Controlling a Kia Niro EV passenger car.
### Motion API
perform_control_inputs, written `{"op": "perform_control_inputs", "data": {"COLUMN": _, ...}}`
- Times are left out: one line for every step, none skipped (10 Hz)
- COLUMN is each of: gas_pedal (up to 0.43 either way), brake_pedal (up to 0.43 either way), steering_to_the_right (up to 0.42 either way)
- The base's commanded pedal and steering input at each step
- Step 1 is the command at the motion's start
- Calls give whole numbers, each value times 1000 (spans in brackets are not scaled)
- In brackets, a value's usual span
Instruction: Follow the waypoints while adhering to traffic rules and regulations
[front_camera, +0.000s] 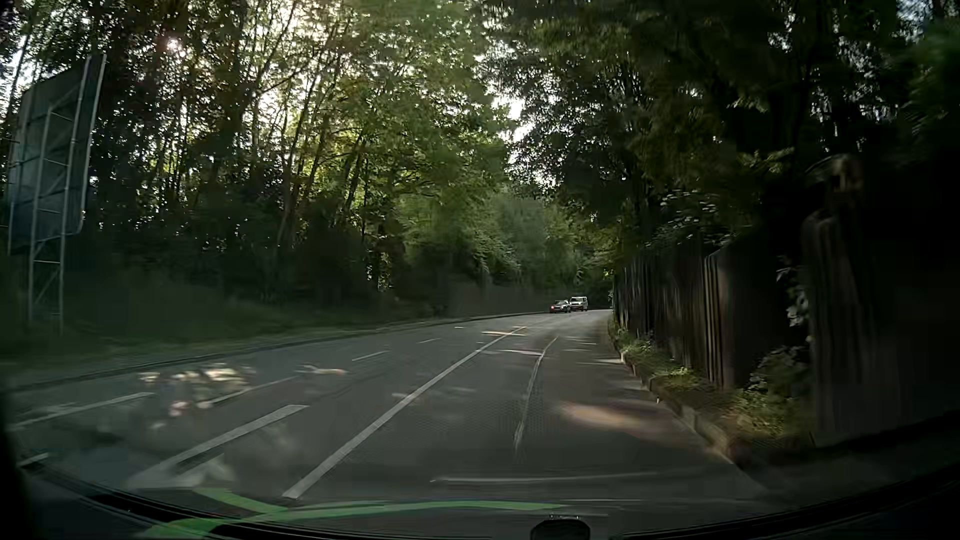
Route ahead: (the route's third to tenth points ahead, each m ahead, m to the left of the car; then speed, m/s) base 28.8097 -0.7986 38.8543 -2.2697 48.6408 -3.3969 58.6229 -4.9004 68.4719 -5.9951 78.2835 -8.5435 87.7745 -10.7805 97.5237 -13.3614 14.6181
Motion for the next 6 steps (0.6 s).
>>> {"op": "perform_control_inputs", "data": {"gas_pedal": 197, "brake_pedal": 0, "steering_to_the_right": 24}}
{"op": "perform_control_inputs", "data": {"gas_pedal": 197, "brake_pedal": 0, "steering_to_the_right": 22}}
{"op": "perform_control_inputs", "data": {"gas_pedal": 197, "brake_pedal": 0, "steering_to_the_right": 20}}
{"op": "perform_control_inputs", "data": {"gas_pedal": 197, "brake_pedal": 0, "steering_to_the_right": 19}}
{"op": "perform_control_inputs", "data": {"gas_pedal": 197, "brake_pedal": 0, "steering_to_the_right": 20}}
{"op": "perform_control_inputs", "data": {"gas_pedal": 209, "brake_pedal": 0, "steering_to_the_right": 20}}
